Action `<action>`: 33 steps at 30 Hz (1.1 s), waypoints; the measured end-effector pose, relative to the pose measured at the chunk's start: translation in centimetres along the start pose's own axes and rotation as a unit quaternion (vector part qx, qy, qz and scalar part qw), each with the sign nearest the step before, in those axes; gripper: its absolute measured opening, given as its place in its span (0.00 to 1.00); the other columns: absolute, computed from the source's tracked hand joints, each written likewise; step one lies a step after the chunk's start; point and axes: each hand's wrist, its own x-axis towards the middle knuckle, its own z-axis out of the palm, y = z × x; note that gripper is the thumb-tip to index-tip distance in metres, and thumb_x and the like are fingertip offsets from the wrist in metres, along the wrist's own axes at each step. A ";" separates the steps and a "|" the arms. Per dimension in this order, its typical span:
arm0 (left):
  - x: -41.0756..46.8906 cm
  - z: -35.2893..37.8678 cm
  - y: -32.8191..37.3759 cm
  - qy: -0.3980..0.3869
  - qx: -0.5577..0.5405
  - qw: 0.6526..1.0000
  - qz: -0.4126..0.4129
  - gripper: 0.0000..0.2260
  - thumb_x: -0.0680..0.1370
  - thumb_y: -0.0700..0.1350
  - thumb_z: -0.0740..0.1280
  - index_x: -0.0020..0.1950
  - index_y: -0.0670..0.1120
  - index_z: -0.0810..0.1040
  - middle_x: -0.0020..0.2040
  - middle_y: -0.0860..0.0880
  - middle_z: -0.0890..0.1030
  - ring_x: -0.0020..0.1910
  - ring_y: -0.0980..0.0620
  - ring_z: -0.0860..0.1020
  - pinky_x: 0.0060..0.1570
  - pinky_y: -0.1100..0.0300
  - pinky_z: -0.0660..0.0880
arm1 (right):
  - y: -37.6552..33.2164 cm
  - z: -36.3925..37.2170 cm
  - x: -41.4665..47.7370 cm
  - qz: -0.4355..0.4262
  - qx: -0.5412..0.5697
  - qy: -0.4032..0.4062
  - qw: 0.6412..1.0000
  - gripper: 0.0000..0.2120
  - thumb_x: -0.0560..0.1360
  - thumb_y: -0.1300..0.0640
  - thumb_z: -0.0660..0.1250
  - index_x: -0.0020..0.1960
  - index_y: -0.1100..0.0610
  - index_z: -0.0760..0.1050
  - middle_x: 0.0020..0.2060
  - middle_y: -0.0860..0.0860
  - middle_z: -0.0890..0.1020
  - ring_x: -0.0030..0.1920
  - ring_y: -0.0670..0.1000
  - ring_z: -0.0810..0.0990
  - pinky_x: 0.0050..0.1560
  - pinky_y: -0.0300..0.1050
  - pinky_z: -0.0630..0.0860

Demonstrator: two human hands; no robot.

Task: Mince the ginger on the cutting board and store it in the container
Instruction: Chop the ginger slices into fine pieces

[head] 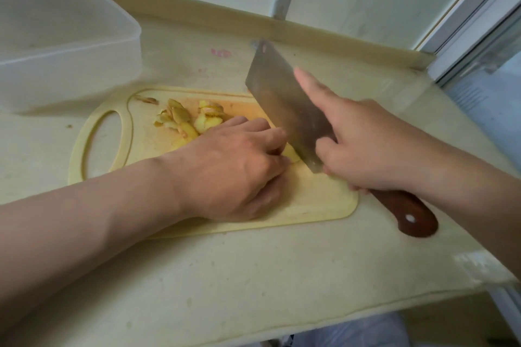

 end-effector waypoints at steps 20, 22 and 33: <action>-0.1 0.2 -0.1 0.013 0.001 1.000 0.011 0.23 0.82 0.55 0.51 0.54 0.43 0.83 0.51 0.45 0.77 0.47 0.42 0.75 0.45 0.46 0.75 | -0.3 0.6 -0.3 0.000 0.014 0.037 0.999 0.46 0.78 0.63 0.59 0.80 0.28 0.39 0.33 0.52 0.84 0.24 0.51 0.82 0.31 0.54 0.84; -0.1 0.3 -0.1 0.014 0.007 1.000 0.008 0.23 0.81 0.55 0.51 0.53 0.44 0.82 0.52 0.46 0.77 0.47 0.42 0.75 0.46 0.47 0.74 | 0.3 0.6 -2.0 0.010 0.017 0.029 0.999 0.45 0.80 0.61 0.59 0.78 0.25 0.38 0.33 0.53 0.84 0.25 0.51 0.82 0.31 0.54 0.84; 0.0 0.4 -0.1 0.029 0.001 0.999 0.018 0.22 0.81 0.54 0.52 0.51 0.45 0.83 0.50 0.46 0.77 0.46 0.42 0.75 0.44 0.47 0.75 | 1.0 1.6 -1.6 -0.003 0.051 0.088 0.995 0.46 0.79 0.62 0.61 0.79 0.27 0.40 0.34 0.54 0.84 0.25 0.53 0.82 0.30 0.53 0.83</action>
